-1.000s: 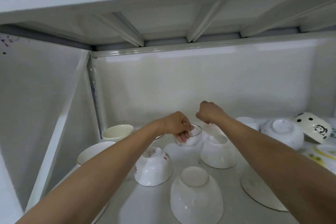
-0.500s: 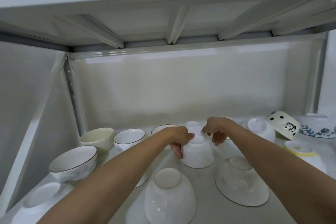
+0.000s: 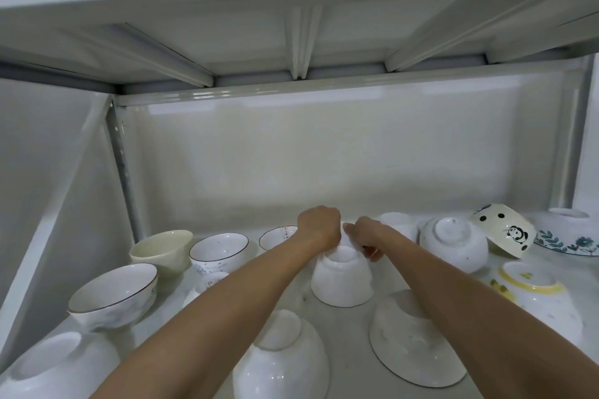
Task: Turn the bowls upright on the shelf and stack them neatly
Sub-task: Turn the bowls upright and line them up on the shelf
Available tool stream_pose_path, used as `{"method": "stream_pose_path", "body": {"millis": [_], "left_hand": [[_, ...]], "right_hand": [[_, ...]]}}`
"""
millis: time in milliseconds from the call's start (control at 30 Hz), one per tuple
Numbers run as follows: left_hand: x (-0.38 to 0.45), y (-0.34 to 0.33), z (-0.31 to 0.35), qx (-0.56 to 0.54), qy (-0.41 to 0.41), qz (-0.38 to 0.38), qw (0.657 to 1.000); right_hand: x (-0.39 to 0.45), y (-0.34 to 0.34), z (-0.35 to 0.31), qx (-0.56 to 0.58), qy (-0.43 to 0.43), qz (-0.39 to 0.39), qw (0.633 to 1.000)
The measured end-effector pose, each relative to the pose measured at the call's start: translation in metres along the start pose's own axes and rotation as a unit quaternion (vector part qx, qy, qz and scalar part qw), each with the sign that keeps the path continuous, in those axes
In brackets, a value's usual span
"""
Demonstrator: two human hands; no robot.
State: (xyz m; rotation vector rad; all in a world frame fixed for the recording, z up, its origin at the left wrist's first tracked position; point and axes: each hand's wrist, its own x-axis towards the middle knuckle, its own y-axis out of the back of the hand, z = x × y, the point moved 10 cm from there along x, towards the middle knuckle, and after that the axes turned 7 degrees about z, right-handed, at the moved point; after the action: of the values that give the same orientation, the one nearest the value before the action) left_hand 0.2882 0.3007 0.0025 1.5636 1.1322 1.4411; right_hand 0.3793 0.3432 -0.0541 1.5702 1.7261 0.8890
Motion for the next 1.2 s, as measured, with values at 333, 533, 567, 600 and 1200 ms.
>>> {"method": "stream_pose_path", "body": {"millis": [333, 533, 567, 600, 1200], "left_hand": [[0.043, -0.075, -0.044, -0.081, 0.109, -0.156, 0.978], [0.052, -0.090, -0.050, -0.108, 0.119, -0.191, 0.968], [0.054, -0.090, -0.049, -0.115, 0.115, -0.187, 0.969], [0.054, -0.090, -0.049, -0.124, 0.112, -0.183, 0.969], [0.065, -0.008, -0.067, -0.317, 0.113, 0.040, 0.941]], "right_hand": [[0.018, -0.004, 0.002, 0.002, 0.013, 0.002, 1.000], [0.021, -0.002, -0.007, -0.072, 0.028, -0.006, 0.997], [0.021, -0.004, -0.006, -0.076, 0.022, -0.015, 0.997], [0.019, -0.005, -0.008, -0.073, 0.030, -0.018, 0.997], [0.032, 0.051, -0.018, 0.254, 0.005, 0.191, 0.948]]}}
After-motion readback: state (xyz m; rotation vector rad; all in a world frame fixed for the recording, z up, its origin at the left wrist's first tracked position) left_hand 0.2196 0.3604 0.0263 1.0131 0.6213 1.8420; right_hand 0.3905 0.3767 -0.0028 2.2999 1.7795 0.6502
